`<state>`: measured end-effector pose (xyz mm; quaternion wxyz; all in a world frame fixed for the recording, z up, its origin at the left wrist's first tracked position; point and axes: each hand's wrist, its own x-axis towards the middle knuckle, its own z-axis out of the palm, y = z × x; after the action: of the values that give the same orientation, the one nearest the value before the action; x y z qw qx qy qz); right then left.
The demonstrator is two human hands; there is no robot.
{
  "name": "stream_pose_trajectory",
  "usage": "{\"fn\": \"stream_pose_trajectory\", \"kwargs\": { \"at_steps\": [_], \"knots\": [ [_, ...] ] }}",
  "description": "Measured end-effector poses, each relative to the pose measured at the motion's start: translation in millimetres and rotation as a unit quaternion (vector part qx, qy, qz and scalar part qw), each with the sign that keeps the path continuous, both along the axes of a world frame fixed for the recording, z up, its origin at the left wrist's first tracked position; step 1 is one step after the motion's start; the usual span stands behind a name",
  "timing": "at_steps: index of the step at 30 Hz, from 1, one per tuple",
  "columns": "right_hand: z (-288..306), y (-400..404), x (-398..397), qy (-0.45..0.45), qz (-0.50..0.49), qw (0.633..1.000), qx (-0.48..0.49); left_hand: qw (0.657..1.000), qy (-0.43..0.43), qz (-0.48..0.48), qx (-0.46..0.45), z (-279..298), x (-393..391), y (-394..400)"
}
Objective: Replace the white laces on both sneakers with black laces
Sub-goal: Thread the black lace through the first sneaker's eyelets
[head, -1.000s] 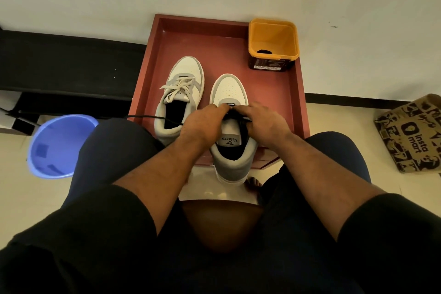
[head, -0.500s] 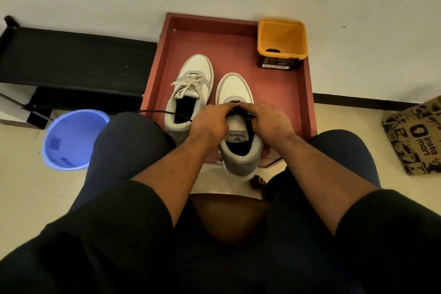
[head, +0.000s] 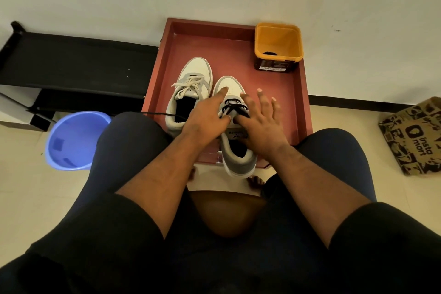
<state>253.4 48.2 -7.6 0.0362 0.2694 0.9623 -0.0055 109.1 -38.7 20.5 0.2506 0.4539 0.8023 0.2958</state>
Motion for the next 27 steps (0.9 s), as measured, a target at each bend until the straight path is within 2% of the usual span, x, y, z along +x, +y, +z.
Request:
{"fn": "stream_pose_trajectory", "kwargs": {
  "at_steps": [4, 7, 12, 16, 18, 20, 23, 25, 27],
  "knots": [
    [2.3, -4.2, -8.2, -0.044, 0.046, 0.997, 0.047, 1.000, 0.014, 0.014, 0.016, -4.4, 10.4, -11.7],
    [5.2, -5.1, -8.0, -0.035, 0.069, 0.996, 0.046, 0.999, -0.001, 0.026, 0.022, -14.6, 14.0, -15.9],
    [10.9, -4.8, -4.6, 0.134, 0.015, 0.990, 0.030, 0.997, -0.046, 0.048, 0.048, -14.1, 14.8, -13.4],
    [13.8, 1.2, -4.6, 0.211, -0.034, 0.977, 0.013, 0.995, -0.074, 0.041, 0.062, -13.6, 16.4, -13.3],
    [13.6, 2.1, -5.4, 0.220, -0.032, 0.975, 0.009, 0.997, -0.043, 0.004, 0.065, -13.8, 17.0, -10.7],
    [14.6, 1.3, -7.3, 0.228, -0.027, 0.973, 0.001, 0.997, 0.032, -0.037, 0.057, -17.0, 17.9, -4.9],
    [13.0, 3.0, -7.9, 0.248, -0.038, 0.966, -0.053, 0.989, 0.132, -0.038, 0.050, -20.7, 23.4, 6.3],
    [11.8, 7.1, -4.1, 0.267, -0.050, 0.956, -0.109, 0.987, 0.147, -0.016, 0.058, -18.7, 26.1, 11.2],
    [12.6, 11.9, 1.2, 0.261, -0.051, 0.950, -0.162, 0.992, 0.110, -0.002, 0.061, -15.0, 24.5, 13.5]
  ]
}}
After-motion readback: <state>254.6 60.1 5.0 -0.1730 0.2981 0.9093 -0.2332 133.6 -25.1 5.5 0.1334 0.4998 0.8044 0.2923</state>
